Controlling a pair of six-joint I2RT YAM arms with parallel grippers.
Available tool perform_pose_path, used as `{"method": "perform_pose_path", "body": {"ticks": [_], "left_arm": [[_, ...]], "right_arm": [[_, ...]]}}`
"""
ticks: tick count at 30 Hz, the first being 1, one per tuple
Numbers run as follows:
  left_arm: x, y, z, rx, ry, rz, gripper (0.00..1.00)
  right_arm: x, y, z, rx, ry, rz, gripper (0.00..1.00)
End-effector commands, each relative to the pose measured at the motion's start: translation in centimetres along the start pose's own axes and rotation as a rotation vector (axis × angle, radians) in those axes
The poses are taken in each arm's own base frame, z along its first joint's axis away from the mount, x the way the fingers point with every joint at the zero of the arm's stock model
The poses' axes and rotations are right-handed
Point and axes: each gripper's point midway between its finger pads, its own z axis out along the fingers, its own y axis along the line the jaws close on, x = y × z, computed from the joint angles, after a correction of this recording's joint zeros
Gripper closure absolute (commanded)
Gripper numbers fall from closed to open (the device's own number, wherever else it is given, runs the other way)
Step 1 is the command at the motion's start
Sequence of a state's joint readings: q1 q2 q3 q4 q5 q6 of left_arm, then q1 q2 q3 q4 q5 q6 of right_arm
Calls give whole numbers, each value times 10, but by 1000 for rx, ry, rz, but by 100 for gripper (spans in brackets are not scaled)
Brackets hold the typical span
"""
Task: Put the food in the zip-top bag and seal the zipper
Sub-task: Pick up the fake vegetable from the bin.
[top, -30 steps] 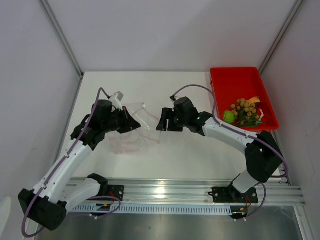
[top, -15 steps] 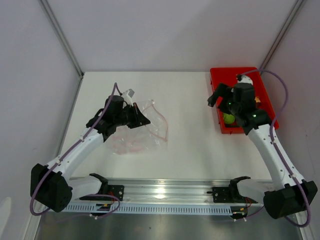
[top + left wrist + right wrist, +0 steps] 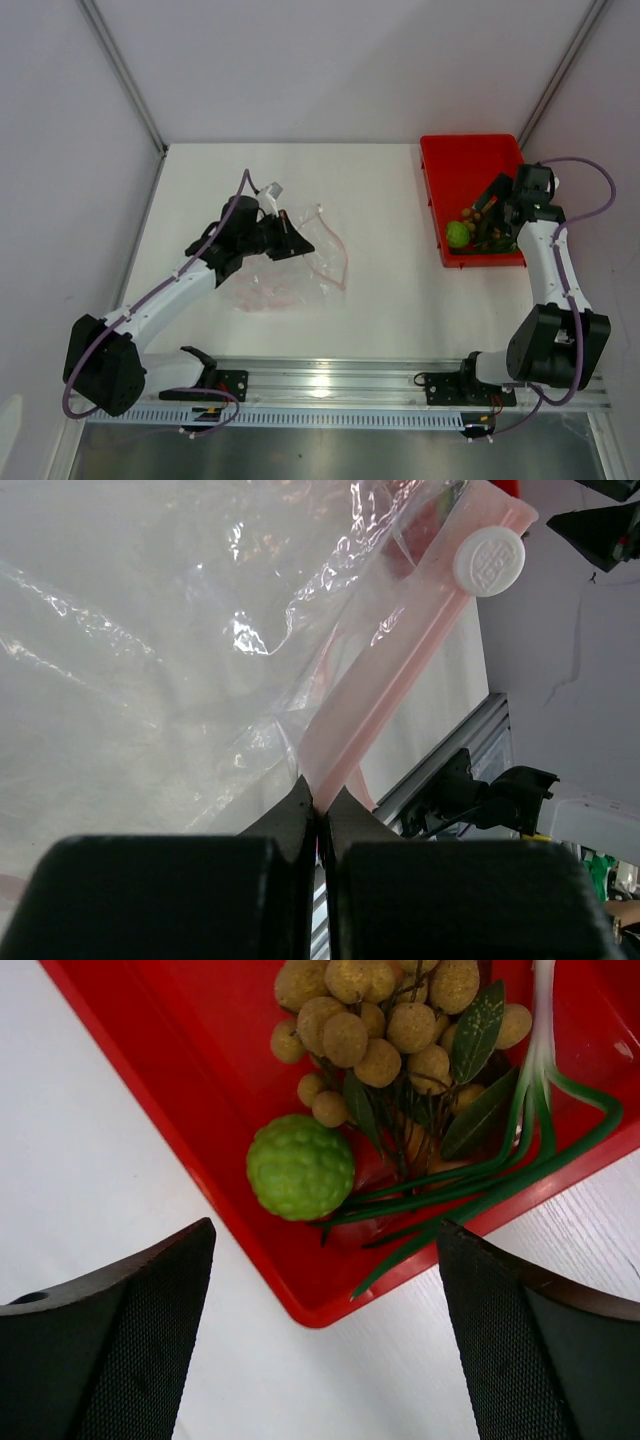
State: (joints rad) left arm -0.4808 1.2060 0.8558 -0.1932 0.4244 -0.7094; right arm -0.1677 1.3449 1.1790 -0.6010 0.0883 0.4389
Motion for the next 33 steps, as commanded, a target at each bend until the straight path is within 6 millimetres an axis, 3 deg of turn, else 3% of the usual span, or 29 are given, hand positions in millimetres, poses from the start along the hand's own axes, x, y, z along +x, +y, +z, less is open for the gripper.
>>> {"method": "perform_pose_path", "body": {"ticks": [1,8,10,17,25,31,33], "left_arm": [[-2,-11,4,59,-6,10,100],[2,-12,8,90,3,-4,99],[2,-11,10,92,4,-4,100],[7,-13,14,117,12,-17,99],[14,-16,13,129,29,-22,100],[19,-24,15,153,17,-6,99],[24,-25,15,159,26,-9,99]], "right_arm": [[-6,-1,15,0,-7,1,9],[-7,-27,38,87,3,26,10],[-7,-42,40,135,8,46,10],[-10,-70,33,206,0,61,9],[-18,-77,25,229,-36,119,9],[-29,-83,6,269,-87,142,9],[-24,-86,6,289,-53,151,9]]}}
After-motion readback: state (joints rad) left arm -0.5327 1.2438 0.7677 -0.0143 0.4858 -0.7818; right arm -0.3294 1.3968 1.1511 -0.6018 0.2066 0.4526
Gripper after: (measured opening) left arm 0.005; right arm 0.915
